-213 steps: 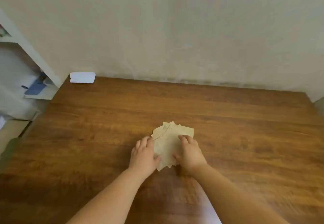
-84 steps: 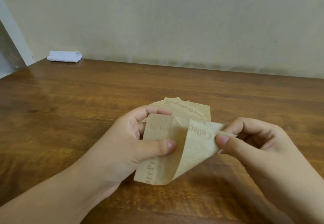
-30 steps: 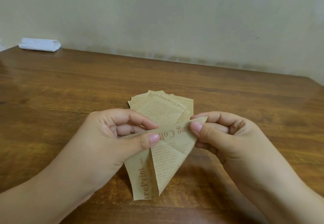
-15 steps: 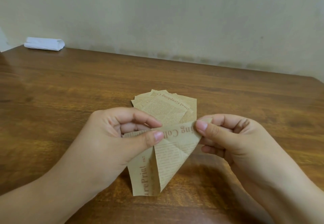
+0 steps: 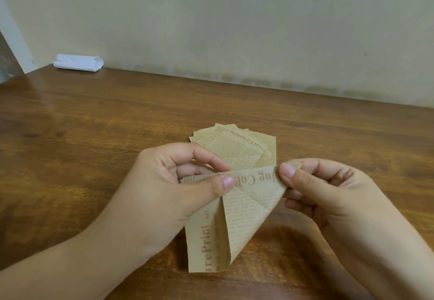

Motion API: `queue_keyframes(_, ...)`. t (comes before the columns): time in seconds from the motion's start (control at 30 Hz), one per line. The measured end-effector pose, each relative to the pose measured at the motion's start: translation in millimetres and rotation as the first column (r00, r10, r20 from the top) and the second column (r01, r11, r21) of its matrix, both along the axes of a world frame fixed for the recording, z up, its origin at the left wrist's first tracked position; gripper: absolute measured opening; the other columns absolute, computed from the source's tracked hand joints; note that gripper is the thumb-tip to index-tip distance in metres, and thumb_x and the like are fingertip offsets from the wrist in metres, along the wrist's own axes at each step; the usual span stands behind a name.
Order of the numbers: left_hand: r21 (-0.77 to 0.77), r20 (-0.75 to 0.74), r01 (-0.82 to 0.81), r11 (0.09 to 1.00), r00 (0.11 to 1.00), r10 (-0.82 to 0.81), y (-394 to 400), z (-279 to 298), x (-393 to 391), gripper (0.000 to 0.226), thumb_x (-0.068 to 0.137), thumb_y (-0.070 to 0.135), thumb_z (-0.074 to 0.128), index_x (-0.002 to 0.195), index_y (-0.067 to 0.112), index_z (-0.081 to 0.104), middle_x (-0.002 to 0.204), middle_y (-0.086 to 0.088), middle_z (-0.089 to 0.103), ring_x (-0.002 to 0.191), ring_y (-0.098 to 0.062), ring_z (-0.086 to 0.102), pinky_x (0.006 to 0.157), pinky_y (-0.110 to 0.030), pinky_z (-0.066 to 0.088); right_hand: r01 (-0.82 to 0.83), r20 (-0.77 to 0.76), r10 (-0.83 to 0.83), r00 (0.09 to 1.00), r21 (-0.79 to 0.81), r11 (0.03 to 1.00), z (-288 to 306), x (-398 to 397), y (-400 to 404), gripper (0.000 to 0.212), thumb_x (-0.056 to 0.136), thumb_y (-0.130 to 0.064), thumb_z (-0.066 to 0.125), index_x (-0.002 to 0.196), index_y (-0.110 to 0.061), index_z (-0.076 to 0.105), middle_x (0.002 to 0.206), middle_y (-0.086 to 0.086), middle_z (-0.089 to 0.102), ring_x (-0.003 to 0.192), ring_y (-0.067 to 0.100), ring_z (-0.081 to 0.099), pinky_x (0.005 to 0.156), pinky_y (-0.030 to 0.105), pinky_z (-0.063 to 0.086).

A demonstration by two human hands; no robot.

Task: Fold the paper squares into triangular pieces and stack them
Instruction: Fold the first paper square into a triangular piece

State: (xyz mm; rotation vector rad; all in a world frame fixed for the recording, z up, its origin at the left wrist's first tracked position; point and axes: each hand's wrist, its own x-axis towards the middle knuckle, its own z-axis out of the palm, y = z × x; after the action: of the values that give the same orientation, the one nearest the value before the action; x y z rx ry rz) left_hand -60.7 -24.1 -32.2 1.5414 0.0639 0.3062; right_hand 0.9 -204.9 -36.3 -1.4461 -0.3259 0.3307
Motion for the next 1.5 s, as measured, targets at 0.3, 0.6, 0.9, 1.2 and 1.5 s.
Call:
queue_keyframes(0.3, 0.023, 0.030, 0.001, 1.000, 1.000, -0.002, 6, 1, 3, 0.015, 0.047, 0.015, 0.073, 0.061, 0.020, 0.073, 0.067, -0.009, 0.072, 0.061, -0.018, 0.071, 0.052, -0.021, 0.054, -0.023, -0.033, 0.023, 0.999, -0.009, 1.000, 6, 0, 0, 0.034, 0.047, -0.041, 0.085, 0.069, -0.016, 0.077, 0.073, 0.007, 0.074, 0.060, 0.007, 0.067, 0.055, 0.014, 0.051)
queue_keyframes(0.6, 0.156, 0.050, -0.026, 0.987, 0.999, 0.018, 9, 7, 7, 0.022, 0.054, 0.017, 0.074, 0.073, 0.028, 0.072, 0.076, -0.005, 0.074, 0.074, -0.017, 0.072, 0.059, -0.027, 0.058, 0.046, 0.099, -0.040, 0.994, -0.062, 0.997, 9, 4, 0, 0.025, 0.067, -0.027, 0.068, 0.079, -0.005, 0.071, 0.076, 0.009, 0.075, 0.068, 0.012, 0.071, 0.061, 0.017, 0.052)
queue_keyframes(0.9, 0.305, 0.139, -0.066, 0.950, 0.990, 0.024, -10, 39, 18, 0.016, 0.060, 0.019, 0.077, 0.076, 0.017, 0.072, 0.075, -0.006, 0.073, 0.073, -0.019, 0.069, 0.072, -0.036, 0.057, 0.048, 0.014, -0.051, 0.999, 0.125, 0.991, 19, 12, -11, 0.022, 0.063, -0.026, 0.068, 0.078, -0.010, 0.071, 0.074, 0.007, 0.073, 0.063, 0.009, 0.067, 0.058, 0.016, 0.051)
queue_keyframes(1.2, 0.174, 0.153, -0.119, 0.978, 0.984, 0.093, -32, 29, 40, 0.015, 0.066, 0.008, 0.077, 0.072, 0.021, 0.072, 0.072, -0.003, 0.073, 0.069, -0.014, 0.071, 0.063, -0.027, 0.058, 0.131, 0.047, -0.140, 0.989, 0.152, 0.980, 25, 26, -25, 0.022, 0.068, -0.023, 0.068, 0.083, -0.007, 0.069, 0.077, 0.004, 0.072, 0.062, 0.004, 0.064, 0.068, 0.025, 0.043)
queue_keyframes(1.5, 0.140, 0.199, -0.116, 0.983, 0.976, 0.086, -25, 15, 34, 0.015, 0.055, 0.017, 0.074, 0.069, 0.020, 0.074, 0.069, -0.003, 0.073, 0.063, -0.009, 0.069, 0.055, -0.018, 0.053, 0.074, 0.055, -0.080, 0.995, 0.117, 0.990, 18, 27, -22, 0.019, 0.065, -0.022, 0.068, 0.078, -0.008, 0.068, 0.081, 0.008, 0.074, 0.069, 0.007, 0.066, 0.062, 0.018, 0.045)
